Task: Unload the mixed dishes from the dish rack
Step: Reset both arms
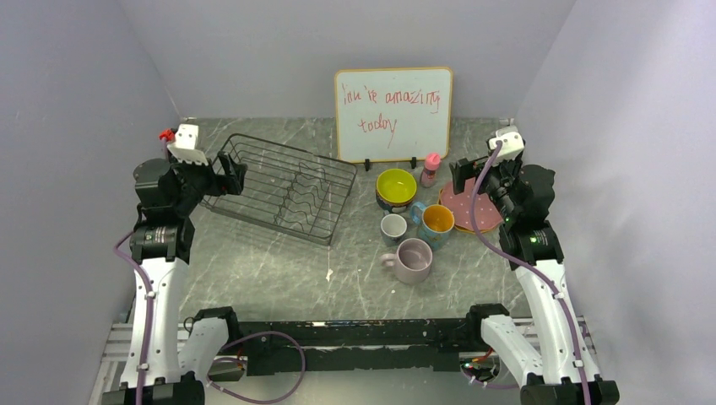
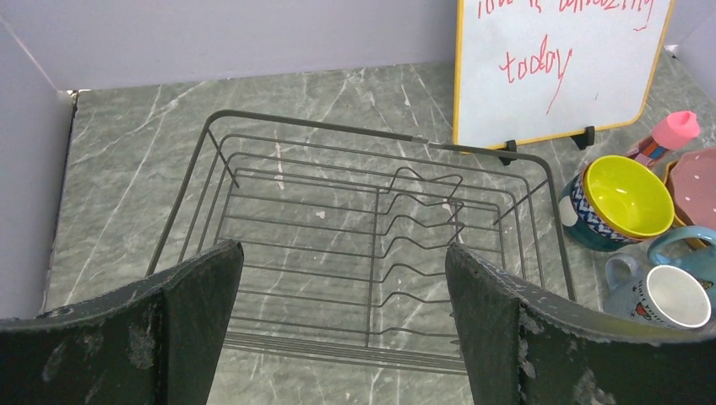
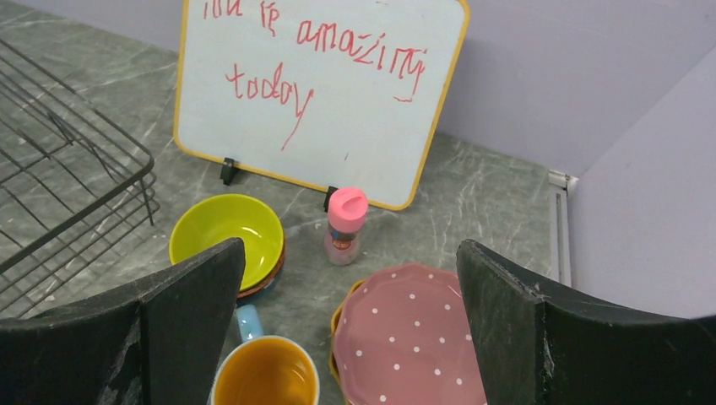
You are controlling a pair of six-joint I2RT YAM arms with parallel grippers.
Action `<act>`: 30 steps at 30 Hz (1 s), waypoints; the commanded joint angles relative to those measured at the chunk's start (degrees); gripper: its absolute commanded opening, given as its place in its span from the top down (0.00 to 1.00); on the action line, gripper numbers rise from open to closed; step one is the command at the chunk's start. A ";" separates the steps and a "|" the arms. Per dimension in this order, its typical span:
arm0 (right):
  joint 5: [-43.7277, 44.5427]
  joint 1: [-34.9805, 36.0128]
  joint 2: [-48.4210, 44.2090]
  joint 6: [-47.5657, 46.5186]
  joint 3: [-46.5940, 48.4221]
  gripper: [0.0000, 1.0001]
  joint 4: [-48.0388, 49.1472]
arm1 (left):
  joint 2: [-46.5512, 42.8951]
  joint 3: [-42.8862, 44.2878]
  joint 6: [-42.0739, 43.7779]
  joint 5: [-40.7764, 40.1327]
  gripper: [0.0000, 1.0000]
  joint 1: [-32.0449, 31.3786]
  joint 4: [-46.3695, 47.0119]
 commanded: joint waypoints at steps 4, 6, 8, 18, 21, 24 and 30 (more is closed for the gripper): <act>4.37 -0.30 0.12 -1.13 0.47 0.01 2.35 | 0.15 3.72 0.75 -1.58 0.05 0.66 -1.15; 4.43 -0.34 0.06 -1.39 0.46 0.01 2.30 | 0.35 3.67 0.76 -1.26 0.05 0.65 -1.16; 4.11 -0.43 0.04 -1.60 0.54 0.01 2.08 | 0.71 3.61 0.99 -0.91 0.05 0.70 -1.08; 3.64 -0.56 0.12 -2.15 0.64 0.01 1.58 | 0.98 4.02 1.67 -2.28 0.05 0.78 -1.54; 3.51 -0.77 0.13 -2.15 0.63 0.01 1.53 | 1.09 4.08 1.49 -2.19 0.05 0.79 -1.59; 3.25 -0.96 0.13 -2.23 0.64 0.01 1.41 | 1.06 4.32 1.46 -2.05 0.05 0.74 -1.86; 2.46 -1.31 -0.08 -2.16 0.55 0.01 1.30 | 0.99 3.92 1.48 -1.83 0.05 0.72 -1.56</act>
